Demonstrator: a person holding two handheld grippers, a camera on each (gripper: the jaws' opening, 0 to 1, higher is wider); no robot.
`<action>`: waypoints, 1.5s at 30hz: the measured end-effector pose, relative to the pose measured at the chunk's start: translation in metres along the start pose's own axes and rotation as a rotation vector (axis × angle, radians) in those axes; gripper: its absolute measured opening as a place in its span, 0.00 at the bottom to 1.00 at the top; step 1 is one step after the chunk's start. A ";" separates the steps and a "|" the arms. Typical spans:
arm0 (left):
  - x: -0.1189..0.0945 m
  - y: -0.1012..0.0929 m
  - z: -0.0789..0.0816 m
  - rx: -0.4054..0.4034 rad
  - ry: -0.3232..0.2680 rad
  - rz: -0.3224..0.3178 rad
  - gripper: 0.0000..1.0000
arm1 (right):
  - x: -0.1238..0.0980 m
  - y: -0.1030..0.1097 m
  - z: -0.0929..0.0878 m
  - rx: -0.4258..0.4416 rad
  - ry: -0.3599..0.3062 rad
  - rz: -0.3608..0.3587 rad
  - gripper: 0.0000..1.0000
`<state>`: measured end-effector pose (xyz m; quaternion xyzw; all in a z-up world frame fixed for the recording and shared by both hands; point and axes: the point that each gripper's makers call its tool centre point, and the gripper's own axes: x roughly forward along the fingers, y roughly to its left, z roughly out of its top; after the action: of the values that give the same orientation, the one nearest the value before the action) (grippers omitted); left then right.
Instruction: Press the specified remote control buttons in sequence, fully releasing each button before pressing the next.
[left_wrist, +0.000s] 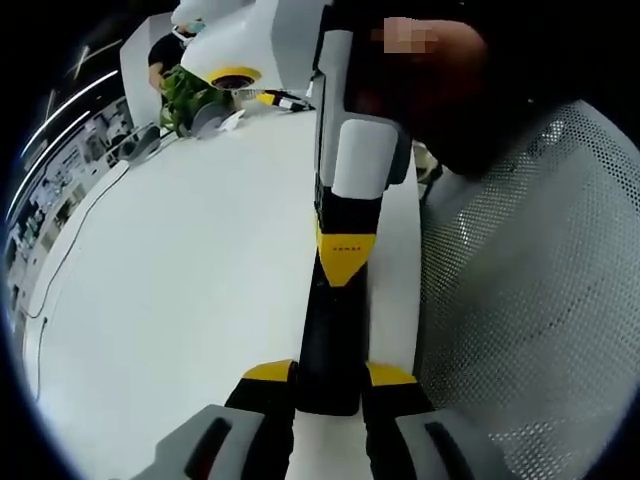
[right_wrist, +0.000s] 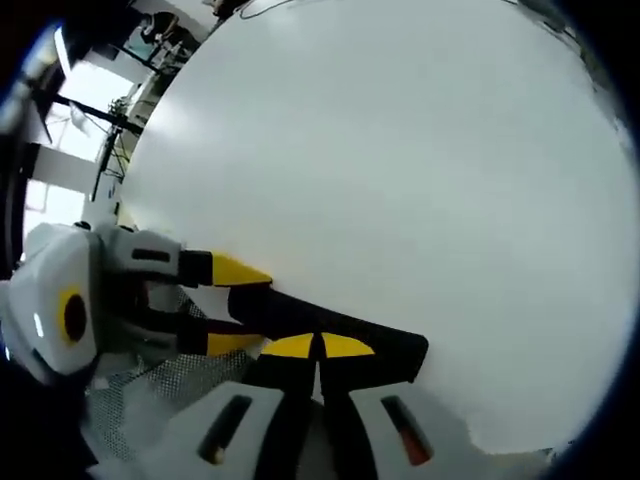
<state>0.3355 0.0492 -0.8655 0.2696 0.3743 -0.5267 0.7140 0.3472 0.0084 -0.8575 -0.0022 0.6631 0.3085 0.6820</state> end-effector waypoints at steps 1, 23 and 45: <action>0.000 0.000 0.000 -0.004 -0.001 0.001 0.25 | 0.001 -0.001 0.001 0.000 0.000 0.000 0.00; 0.000 0.000 0.000 0.008 -0.006 -0.006 0.25 | 0.002 0.001 -0.003 -0.042 0.031 -0.011 0.00; 0.000 0.000 0.000 0.022 -0.007 -0.006 0.25 | -0.002 -0.006 -0.004 0.093 0.020 0.036 0.00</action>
<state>0.3351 0.0492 -0.8650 0.2742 0.3667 -0.5341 0.7107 0.3467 0.0007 -0.8585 0.0384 0.6836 0.2896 0.6688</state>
